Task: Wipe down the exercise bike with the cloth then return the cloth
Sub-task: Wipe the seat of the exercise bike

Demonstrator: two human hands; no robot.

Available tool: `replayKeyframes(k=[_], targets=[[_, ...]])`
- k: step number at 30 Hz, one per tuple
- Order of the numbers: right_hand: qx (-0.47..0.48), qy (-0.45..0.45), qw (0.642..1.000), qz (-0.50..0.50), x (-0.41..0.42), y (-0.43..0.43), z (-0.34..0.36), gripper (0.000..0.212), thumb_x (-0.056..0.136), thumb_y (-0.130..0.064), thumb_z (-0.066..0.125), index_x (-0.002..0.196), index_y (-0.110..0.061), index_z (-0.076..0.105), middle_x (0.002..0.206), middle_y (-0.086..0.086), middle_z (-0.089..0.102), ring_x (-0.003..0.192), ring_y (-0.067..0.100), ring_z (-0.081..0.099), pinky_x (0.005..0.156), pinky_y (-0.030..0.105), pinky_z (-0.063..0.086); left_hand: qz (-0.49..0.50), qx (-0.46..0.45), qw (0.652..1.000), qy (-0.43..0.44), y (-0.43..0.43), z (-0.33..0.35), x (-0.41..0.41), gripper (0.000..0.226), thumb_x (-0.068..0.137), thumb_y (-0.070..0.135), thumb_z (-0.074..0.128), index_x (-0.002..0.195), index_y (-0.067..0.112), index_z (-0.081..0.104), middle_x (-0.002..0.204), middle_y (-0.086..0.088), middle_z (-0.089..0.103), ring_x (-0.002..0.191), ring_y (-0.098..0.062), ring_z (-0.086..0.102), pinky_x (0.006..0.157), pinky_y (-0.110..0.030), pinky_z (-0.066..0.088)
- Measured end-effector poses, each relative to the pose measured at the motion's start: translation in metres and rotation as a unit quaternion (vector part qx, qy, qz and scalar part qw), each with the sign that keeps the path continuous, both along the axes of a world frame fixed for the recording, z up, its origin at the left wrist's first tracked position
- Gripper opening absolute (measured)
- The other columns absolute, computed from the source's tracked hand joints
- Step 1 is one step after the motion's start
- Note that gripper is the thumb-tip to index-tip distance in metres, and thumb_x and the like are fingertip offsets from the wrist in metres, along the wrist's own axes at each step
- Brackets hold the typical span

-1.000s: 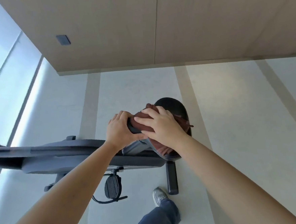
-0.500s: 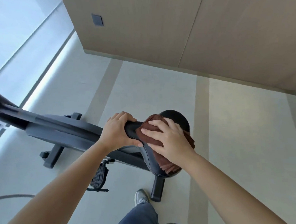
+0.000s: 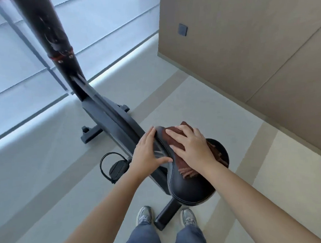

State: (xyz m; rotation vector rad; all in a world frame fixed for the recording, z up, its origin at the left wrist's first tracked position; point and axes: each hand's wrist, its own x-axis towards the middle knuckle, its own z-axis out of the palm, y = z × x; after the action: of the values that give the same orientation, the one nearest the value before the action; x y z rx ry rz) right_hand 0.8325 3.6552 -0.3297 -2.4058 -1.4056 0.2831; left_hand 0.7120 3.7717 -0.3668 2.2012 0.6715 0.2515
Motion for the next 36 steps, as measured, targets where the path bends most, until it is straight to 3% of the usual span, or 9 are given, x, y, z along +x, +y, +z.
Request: replayKeyframes(k=[4,7,11,14,18,22,28,33,36], targets=[[0.000,0.012,0.997,0.076,0.009,0.022,0.001,0.043,0.088,-0.029,0.055,0.131,-0.031,0.048,0.132,0.004,0.047,0.106,0.032,0.041,0.091,0.048,0.041,0.104,-0.069,0.992,-0.001,-0.040,-0.002,-0.019,0.078,0.077,0.035,0.072,0.140,0.017,0.030,0.137,0.010,0.037,0.125,-0.004,0.033,0.100,-0.015,0.022],[0.000,0.012,0.987,0.159,0.014,0.042,0.001,0.041,0.085,-0.027,0.059,0.125,-0.029,0.054,0.131,0.003,0.050,0.101,0.035,0.042,0.090,0.050,0.042,0.127,-0.121,0.985,0.003,-0.077,-0.007,-0.033,0.049,0.088,0.029,0.059,0.133,0.017,0.044,0.131,0.004,0.050,0.121,-0.010,0.044,0.097,-0.012,0.027],[-0.054,-0.014,0.960,0.273,0.018,0.064,0.003,0.038,0.080,-0.027,0.060,0.119,-0.029,0.059,0.130,0.001,0.051,0.106,0.035,0.040,0.094,0.049,0.040,0.177,-0.109,0.978,-0.029,-0.112,-0.011,-0.040,0.043,0.090,0.028,0.056,0.130,0.015,0.048,0.131,0.006,0.049,0.119,-0.003,0.041,0.090,0.006,0.015],[-0.048,-0.036,0.941,0.334,0.020,0.055,0.006,0.034,0.080,-0.028,0.062,0.114,-0.024,0.063,0.126,0.003,0.054,0.107,0.037,0.042,0.093,0.051,0.040,0.198,-0.098,0.974,-0.049,-0.125,-0.009,-0.045,0.047,0.088,0.031,0.059,0.130,0.015,0.048,0.127,0.011,0.046,0.115,0.002,0.038,0.092,0.006,0.016],[0.004,-0.085,0.872,0.482,0.023,0.022,0.004,0.027,0.078,-0.032,0.059,0.102,-0.022,0.069,0.108,0.000,0.065,0.111,0.034,0.050,0.095,0.046,0.041,0.236,-0.090,0.965,-0.076,-0.140,-0.010,-0.052,0.048,0.084,0.030,0.065,0.127,0.015,0.051,0.121,0.015,0.046,0.113,0.001,0.043,0.091,0.004,0.021],[-0.072,-0.110,0.832,0.539,0.026,0.042,0.012,0.028,0.082,-0.036,0.060,0.106,-0.025,0.068,0.110,-0.001,0.065,0.113,0.033,0.049,0.097,0.045,0.038,0.270,-0.095,0.954,-0.089,-0.155,-0.009,-0.057,0.052,0.079,0.027,0.070,0.126,0.013,0.052,0.118,0.011,0.050,0.108,0.000,0.045,0.090,0.002,0.024],[-0.142,-0.184,0.818,0.526,0.010,0.067,0.011,0.026,0.084,-0.043,0.051,0.105,-0.036,0.065,0.109,-0.009,0.061,0.109,0.025,0.043,0.095,0.037,0.033,0.315,-0.108,0.935,-0.117,-0.169,-0.012,-0.053,0.055,0.075,0.024,0.074,0.124,0.012,0.053,0.111,0.012,0.051,0.099,0.009,0.046,0.085,0.003,0.025],[-0.101,-0.069,0.815,0.567,0.009,0.027,0.010,0.022,0.083,-0.039,0.057,0.102,-0.034,0.067,0.097,-0.007,0.066,0.087,0.020,0.051,0.081,0.030,0.036,0.363,-0.158,0.906,-0.153,-0.173,-0.019,-0.048,0.049,0.071,0.020,0.077,0.116,0.015,0.059,0.101,0.012,0.057,0.097,0.004,0.051,0.081,-0.002,0.033],[-0.120,-0.081,0.800,0.582,0.009,0.039,0.012,0.022,0.084,-0.041,0.057,0.103,-0.037,0.067,0.098,-0.008,0.066,0.088,0.019,0.052,0.080,0.029,0.030,0.380,-0.182,0.892,-0.165,-0.176,-0.024,-0.048,0.044,0.072,0.024,0.077,0.112,0.024,0.058,0.105,0.016,0.058,0.103,0.005,0.051,0.084,-0.003,0.035]])
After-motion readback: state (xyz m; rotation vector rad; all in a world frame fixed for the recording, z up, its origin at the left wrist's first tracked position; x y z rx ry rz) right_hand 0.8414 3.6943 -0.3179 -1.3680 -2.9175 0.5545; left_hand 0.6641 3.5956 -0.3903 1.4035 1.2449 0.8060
